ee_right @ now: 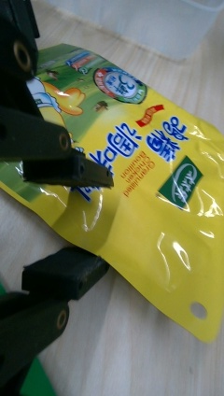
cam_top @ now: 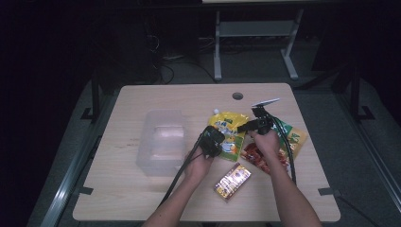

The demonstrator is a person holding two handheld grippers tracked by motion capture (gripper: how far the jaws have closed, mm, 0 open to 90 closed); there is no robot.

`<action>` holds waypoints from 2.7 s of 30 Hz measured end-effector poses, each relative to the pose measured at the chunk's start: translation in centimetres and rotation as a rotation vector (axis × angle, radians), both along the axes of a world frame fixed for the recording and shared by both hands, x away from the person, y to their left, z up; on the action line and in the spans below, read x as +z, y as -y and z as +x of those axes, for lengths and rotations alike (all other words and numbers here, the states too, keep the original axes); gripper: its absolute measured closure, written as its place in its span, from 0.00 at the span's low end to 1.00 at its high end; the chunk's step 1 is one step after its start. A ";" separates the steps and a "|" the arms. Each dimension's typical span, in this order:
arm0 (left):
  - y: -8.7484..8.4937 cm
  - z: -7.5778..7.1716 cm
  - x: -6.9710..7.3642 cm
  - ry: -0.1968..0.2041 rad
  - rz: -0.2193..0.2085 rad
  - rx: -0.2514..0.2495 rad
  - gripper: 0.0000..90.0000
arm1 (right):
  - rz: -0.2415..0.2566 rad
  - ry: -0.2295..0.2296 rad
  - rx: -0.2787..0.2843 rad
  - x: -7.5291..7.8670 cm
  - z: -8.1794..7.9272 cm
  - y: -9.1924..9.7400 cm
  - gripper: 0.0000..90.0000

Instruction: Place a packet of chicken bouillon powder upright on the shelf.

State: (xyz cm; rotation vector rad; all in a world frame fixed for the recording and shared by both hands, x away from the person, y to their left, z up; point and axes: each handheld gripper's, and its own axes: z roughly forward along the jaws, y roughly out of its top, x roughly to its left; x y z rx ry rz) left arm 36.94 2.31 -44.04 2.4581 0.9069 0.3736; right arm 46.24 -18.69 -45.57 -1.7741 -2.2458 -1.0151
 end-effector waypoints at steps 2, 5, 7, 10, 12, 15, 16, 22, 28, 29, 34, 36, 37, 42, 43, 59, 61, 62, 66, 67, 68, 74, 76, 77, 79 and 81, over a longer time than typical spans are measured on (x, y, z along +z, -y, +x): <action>0.0 0.1 0.0 -0.003 0.001 -0.004 0.98 | -0.016 0.001 0.004 0.1 -0.1 -0.5 0.67; 0.0 0.1 0.0 -0.003 0.000 -0.003 0.98 | -0.012 0.005 0.013 0.0 -0.1 -0.6 0.72; 0.0 0.1 0.0 -0.005 -0.001 -0.005 0.99 | -0.012 0.015 0.029 0.0 -0.1 -0.6 0.72; 0.0 0.1 -0.1 -0.004 -0.002 -0.005 0.99 | -0.025 0.015 0.032 0.0 -0.1 -0.8 0.76; 0.0 0.2 -0.1 -0.003 0.001 -0.006 0.99 | -0.037 0.019 0.036 0.0 -0.1 -1.0 0.79; 0.0 0.2 -0.1 -0.004 0.002 -0.005 0.99 | -0.055 0.025 0.026 0.1 -0.2 -1.1 0.88; 0.0 0.1 -0.1 -0.003 0.003 -0.004 0.99 | -0.065 0.027 0.025 0.0 -0.2 -1.2 0.89; 0.0 0.1 0.0 0.000 0.011 -0.011 0.98 | -0.099 0.047 0.036 0.4 -0.3 -1.6 0.99; -0.1 0.0 0.2 -0.008 -0.008 -0.008 0.96 | -0.092 0.065 0.042 1.2 -0.5 -1.3 1.00; -0.2 0.0 0.3 -0.007 -0.011 -0.009 0.95 | -0.082 0.071 0.042 1.4 -0.5 -1.2 1.00; -0.6 -0.1 0.7 -0.004 -0.025 0.002 0.91 | -0.052 0.108 0.046 2.6 -0.9 -0.7 1.00; -0.8 -0.2 0.8 -0.001 -0.039 0.008 0.90 | -0.050 0.115 0.047 2.8 -1.0 -0.7 1.00; -0.8 -0.2 0.9 0.004 -0.035 0.010 0.87 | -0.042 0.135 0.052 3.2 -1.1 -0.6 1.00; -1.0 -0.2 1.3 0.012 -0.059 0.020 0.80 | -0.041 0.210 0.062 5.0 -2.0 -0.3 1.00; -1.1 -0.2 1.3 0.012 -0.061 0.020 0.78 | -0.040 0.232 0.067 5.4 -2.3 -0.2 1.00; -1.7 -0.8 2.8 -0.011 -0.206 0.074 0.45 | -0.042 0.527 0.213 11.0 -8.0 0.6 1.00; -1.7 -0.9 3.0 -0.002 -0.210 0.077 0.43 | -0.040 0.551 0.224 11.1 -8.5 0.8 1.00; -1.8 -0.9 3.0 -0.001 -0.199 0.072 0.41 | -0.039 0.563 0.237 11.1 -8.8 1.0 1.00; -1.8 -1.0 3.1 0.017 -0.188 0.067 0.36 | -0.013 0.588 0.265 10.7 -9.8 1.6 1.00; -1.7 -1.1 3.1 0.021 -0.190 0.066 0.36 | -0.009 0.603 0.272 10.6 -10.1 1.8 1.00; -1.7 -1.1 3.1 0.018 -0.197 0.069 0.36 | -0.009 0.612 0.275 10.5 -10.3 2.0 1.00; -1.8 -1.3 3.1 0.009 -0.219 0.056 0.31 | 0.004 0.648 0.329 10.1 -12.0 2.9 1.00; -1.8 -1.4 3.1 0.009 -0.234 0.048 0.30 | 0.017 0.651 0.345 9.9 -12.5 3.3 0.99; -1.8 -1.4 3.1 0.012 -0.234 0.044 0.30 | 0.017 0.651 0.345 9.9 -12.5 3.3 0.99; -1.8 -1.4 3.2 0.010 -0.253 0.044 0.29 | 0.028 0.658 0.358 9.6 -12.8 3.6 0.99; -1.9 -1.4 3.2 0.021 -0.251 0.027 0.29 | 0.043 0.657 0.371 9.4 -13.1 3.8 0.99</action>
